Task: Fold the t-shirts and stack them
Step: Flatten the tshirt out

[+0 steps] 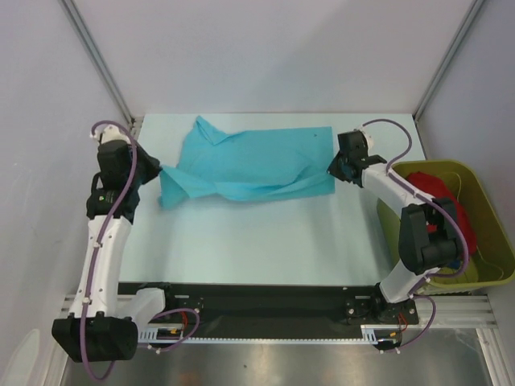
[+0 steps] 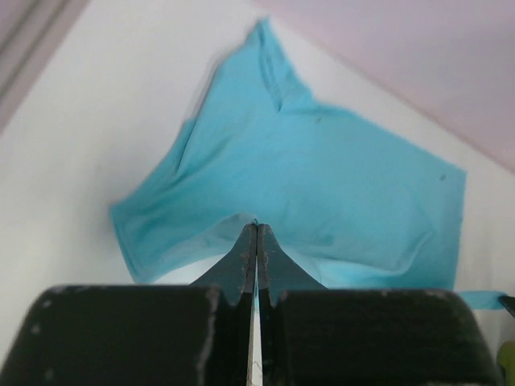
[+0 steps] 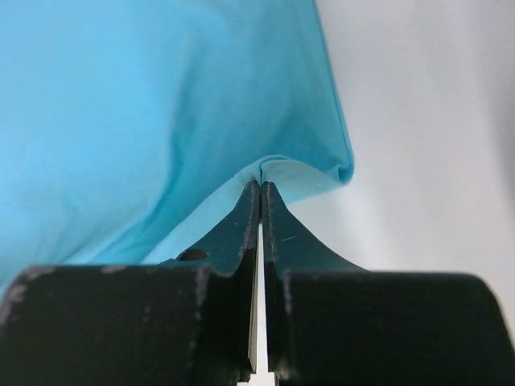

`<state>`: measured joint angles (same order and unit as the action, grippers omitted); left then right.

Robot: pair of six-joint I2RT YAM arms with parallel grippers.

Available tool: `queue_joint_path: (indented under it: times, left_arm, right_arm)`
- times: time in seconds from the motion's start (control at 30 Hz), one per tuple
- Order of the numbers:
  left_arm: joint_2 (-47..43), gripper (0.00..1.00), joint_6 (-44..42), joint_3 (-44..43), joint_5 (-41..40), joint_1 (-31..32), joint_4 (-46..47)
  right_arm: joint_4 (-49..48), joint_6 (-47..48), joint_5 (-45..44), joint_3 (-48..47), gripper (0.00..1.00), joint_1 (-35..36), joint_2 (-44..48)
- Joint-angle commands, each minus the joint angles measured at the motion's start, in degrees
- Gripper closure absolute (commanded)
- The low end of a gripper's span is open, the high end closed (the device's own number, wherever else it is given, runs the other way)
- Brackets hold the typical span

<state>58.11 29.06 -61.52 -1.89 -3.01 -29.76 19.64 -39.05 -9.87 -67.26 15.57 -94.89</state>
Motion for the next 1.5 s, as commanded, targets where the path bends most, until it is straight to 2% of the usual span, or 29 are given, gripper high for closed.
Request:
queue_joint_path:
  times: [0.0,0.17,0.27,0.37,0.57,0.63,0.8,0.9,1.07,1.2,1.4,1.47]
  left_arm:
    - [-0.89,1.0,-7.16,-8.6,-1.36,0.54,7.17]
    - [-1.42,1.0,-14.2,-19.15,4.43,0.46,13.4]
    - [-2.99,1.0,-16.66,-23.54,11.1,0.46,16.83]
    - [-4.4,1.0,-18.69,-28.99,17.7,0.55,16.14]
    - [-11.42,1.0,-21.76,-36.28,17.8,2.56,14.12]
    - [-13.1,1.0,-22.73,-39.71,17.45,5.2,13.41]
    - [-18.02,1.0,-25.19,-45.88,16.66,10.37,10.78]
    - [-19.08,1.0,-25.19,-47.55,16.48,11.88,10.86]
    - [-16.63,1.0,-25.89,-46.6,16.57,12.06,12.44]
    - [-13.73,1.0,-26.33,-39.05,14.82,12.06,18.15]
    - [-2.75,1.0,-28.88,-30.25,10.51,12.06,22.19]
    - [1.37,1.0,-31.15,-24.55,7.96,12.06,27.7]
  right_arm:
    - [-1.88,3.18,-1.73,-4.54,1.0,0.33,6.54]
    - [-1.79,8.8,-3.93,-8.32,1.0,1.56,14.02]
    - [-3.9,11.53,-4.46,-8.76,1.0,2.27,20.87]
    - [-5.31,14.25,-2.7,-9.37,1.0,2.44,27.36]
    - [-5.05,20.67,-0.33,-12.01,1.0,3.85,39.42]
    - [-3.65,22.69,1.24,-13.5,1.0,3.76,43.46]
    - [-2.24,23.23,3.1,-14.21,1.0,3.76,52.94]
    - [-1.63,22.44,5.29,-13.42,1.0,3.85,55.16]
    - [-1.7,22.78,5.92,-11.93,1.0,3.76,54.55]
    - [-5.56,23.84,4.34,-9.64,1.0,3.76,50.34]
    - [-17.41,26.38,2.75,-4.37,1.0,3.41,36.65]
    - [-20.06,27.09,2.75,-3.84,1.0,3.06,29.81]
